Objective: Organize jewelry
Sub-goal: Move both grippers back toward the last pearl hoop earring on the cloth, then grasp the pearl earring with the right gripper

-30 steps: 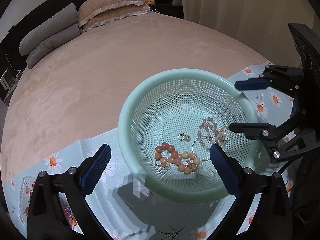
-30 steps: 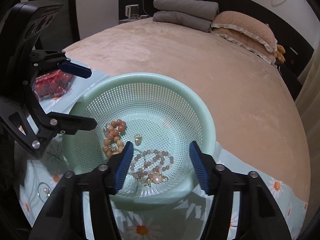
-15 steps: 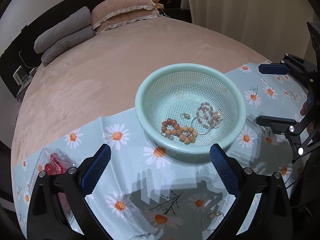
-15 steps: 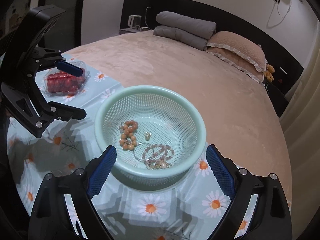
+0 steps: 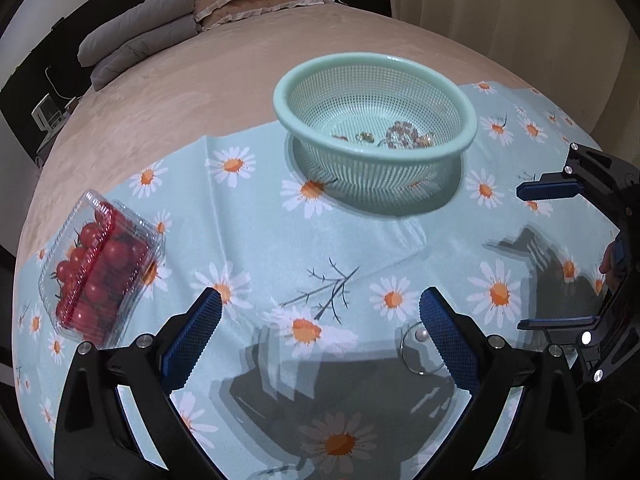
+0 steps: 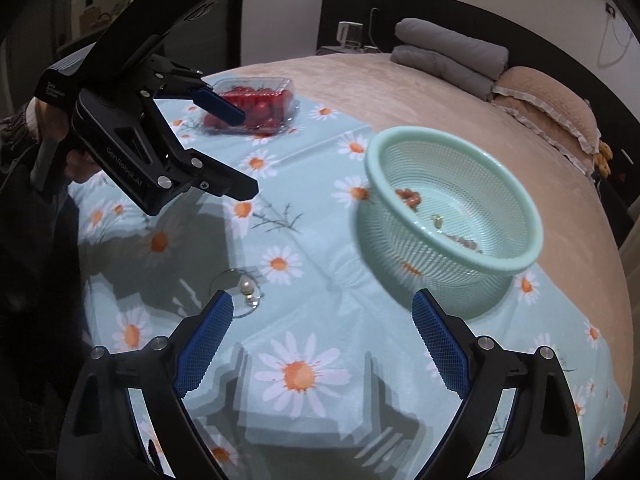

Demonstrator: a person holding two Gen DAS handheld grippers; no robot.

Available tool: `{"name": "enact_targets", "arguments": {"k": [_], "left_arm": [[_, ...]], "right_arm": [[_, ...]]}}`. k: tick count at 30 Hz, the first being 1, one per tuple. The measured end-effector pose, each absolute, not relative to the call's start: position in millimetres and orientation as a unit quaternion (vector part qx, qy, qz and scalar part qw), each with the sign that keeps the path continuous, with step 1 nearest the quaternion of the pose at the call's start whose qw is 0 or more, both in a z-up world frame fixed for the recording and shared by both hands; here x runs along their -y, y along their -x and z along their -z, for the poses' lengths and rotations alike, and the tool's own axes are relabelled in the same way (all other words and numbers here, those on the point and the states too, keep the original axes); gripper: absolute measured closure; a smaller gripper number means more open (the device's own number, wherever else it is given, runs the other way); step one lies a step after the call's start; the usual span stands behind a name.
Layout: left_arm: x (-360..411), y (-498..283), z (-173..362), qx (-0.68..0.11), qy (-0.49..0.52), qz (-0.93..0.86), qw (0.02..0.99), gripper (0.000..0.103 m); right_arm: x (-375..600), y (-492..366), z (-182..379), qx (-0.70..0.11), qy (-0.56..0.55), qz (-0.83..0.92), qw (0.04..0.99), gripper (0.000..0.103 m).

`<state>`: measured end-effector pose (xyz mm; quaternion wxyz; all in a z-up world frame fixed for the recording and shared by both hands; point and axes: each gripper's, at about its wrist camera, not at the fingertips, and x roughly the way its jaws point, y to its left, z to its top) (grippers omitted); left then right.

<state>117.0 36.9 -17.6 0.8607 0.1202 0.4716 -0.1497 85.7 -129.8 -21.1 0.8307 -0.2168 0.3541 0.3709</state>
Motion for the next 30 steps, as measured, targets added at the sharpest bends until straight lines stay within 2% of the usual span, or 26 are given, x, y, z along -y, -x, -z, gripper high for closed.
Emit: {"name": "enact_targets", "arguments": {"k": [2,3,7,9,12,18,22,28,30], "left_arm": [[-38,-110,29,-0.482,-0.116,0.153,0.855,0.006],[-39,-107,35,-0.487,-0.114,0.155,0.852,0.006],[-41,-100,54,-0.504,-0.106,0.161,0.842,0.006],[-41,-98,61,-0.509,-0.107,0.162,0.838,0.006],[-40,-96,67,-0.512,-0.104,0.17,0.835,0.006],[-37,-96,73,-0.511,-0.114,0.176,0.834,0.006],[-34,-96,75,-0.51,-0.119,0.18,0.832,0.006],[-16,-95,80,-0.509,-0.136,0.201,0.826,0.006],[-8,-94,84,-0.509,-0.145,0.209,0.822,0.01]], "right_arm": [[124,-83,28,-0.358,0.218,-0.383,0.823,0.022],[120,-83,31,-0.361,0.217,-0.391,0.818,0.028],[110,-82,49,-0.377,0.208,-0.415,0.802,0.036],[108,-85,57,-0.379,0.191,-0.429,0.797,0.049],[106,-91,68,-0.393,0.168,-0.439,0.79,0.059],[101,-95,76,-0.388,0.152,-0.46,0.784,0.069],[96,-99,80,-0.387,0.162,-0.452,0.787,0.091],[108,-99,74,-0.396,0.145,-0.459,0.782,0.093],[114,-100,71,-0.399,0.142,-0.458,0.782,0.094]]}}
